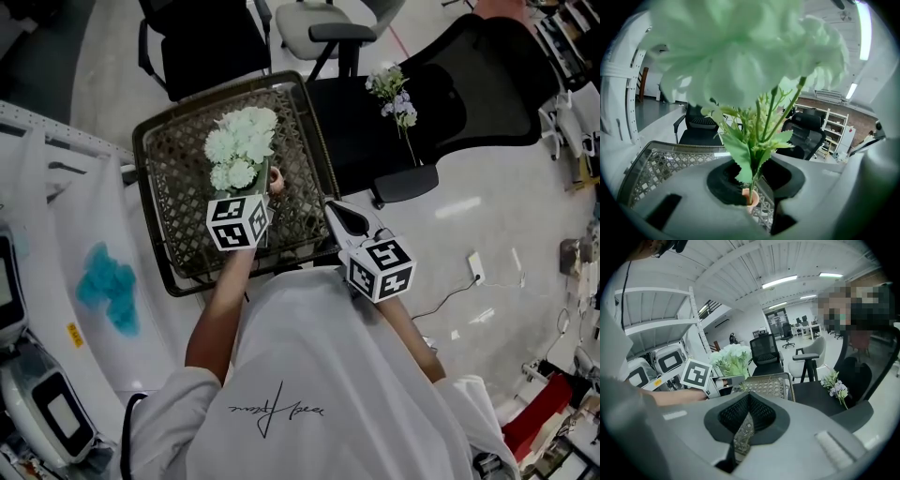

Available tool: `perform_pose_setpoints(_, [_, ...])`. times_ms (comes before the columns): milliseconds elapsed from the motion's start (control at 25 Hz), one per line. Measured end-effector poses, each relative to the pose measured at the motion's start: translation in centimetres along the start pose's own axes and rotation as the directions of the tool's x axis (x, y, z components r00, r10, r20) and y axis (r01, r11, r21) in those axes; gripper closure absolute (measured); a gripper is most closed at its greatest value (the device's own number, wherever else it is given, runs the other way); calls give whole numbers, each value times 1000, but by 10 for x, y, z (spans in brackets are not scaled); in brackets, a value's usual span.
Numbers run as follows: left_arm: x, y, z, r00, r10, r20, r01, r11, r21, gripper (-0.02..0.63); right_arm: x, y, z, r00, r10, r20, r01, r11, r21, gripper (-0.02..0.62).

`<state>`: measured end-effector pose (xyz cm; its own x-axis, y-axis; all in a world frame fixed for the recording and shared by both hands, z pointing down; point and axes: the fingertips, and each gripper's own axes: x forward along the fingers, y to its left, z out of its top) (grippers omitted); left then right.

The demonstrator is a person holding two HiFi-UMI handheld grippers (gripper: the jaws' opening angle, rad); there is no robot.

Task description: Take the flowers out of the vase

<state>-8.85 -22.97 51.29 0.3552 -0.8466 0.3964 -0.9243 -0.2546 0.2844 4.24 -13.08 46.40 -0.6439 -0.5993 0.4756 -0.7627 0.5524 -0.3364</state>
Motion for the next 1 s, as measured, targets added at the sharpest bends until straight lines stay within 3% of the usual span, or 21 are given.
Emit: perform_pose_setpoints(1000, [-14, -1, 17, 999, 15, 32, -15, 1000, -9, 514, 3, 14, 5, 999, 34, 20, -34, 999, 7, 588])
